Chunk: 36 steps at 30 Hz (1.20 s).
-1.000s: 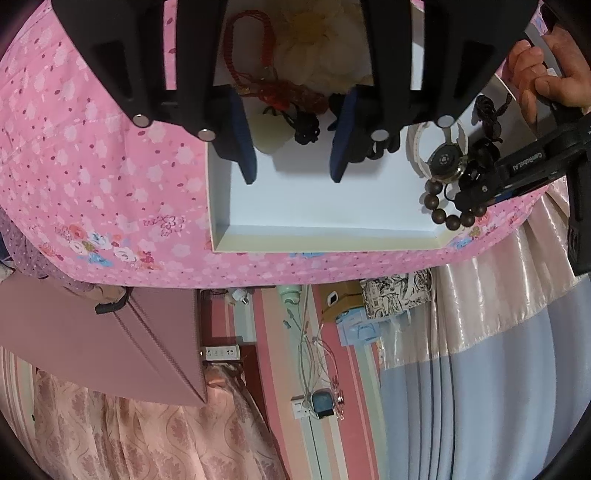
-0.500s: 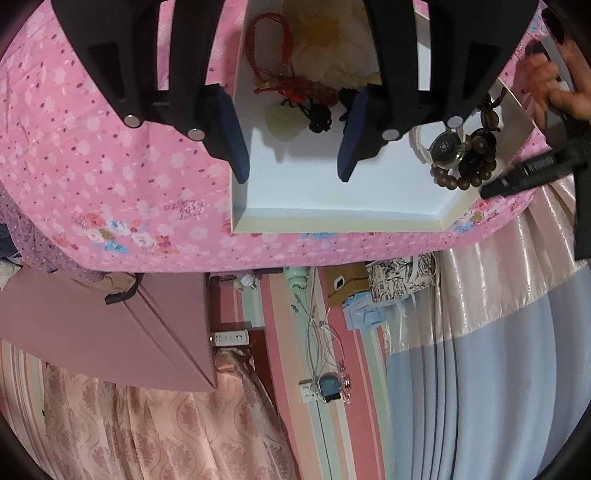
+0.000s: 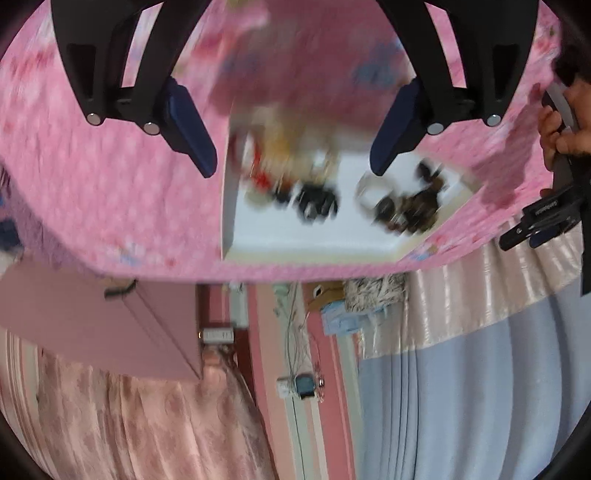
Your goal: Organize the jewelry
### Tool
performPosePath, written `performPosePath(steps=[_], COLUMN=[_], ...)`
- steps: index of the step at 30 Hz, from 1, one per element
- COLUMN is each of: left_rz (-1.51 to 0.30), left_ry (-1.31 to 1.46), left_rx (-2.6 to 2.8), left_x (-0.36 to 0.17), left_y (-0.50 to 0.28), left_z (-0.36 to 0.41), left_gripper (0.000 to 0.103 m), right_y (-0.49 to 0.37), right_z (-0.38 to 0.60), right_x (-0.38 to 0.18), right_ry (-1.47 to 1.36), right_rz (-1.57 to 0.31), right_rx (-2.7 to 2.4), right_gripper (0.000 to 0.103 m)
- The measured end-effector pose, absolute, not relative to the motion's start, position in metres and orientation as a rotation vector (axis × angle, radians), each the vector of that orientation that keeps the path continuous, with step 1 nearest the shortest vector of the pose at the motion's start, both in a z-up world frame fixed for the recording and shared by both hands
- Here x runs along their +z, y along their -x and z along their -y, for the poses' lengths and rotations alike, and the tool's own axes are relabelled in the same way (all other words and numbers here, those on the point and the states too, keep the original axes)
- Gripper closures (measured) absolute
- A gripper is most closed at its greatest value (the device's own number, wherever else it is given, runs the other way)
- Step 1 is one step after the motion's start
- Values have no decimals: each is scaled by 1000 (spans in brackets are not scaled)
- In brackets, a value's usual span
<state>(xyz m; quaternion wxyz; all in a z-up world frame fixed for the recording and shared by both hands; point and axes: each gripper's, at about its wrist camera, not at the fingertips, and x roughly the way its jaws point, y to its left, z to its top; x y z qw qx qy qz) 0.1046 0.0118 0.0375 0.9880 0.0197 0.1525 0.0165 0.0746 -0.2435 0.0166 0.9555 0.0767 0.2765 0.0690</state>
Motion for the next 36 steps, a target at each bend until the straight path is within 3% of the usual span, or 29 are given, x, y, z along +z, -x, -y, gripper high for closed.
performPosePath(steps=[3, 10, 36], left_rz=[-225, -227, -176], left_ry=[-8, 16, -41], left_rx=[-5, 29, -68], left_x=[27, 1, 0], left_y=[-48, -20, -1], left_z=[-22, -20, 1], left_gripper=[3, 3, 3], right_y=[-36, 11, 22], right_z=[231, 181, 185], right_x=[14, 14, 13], right_ry=[-166, -50, -53], right_rz=[-537, -416, -373], right_rx=[152, 115, 1], right_gripper=[10, 5, 3])
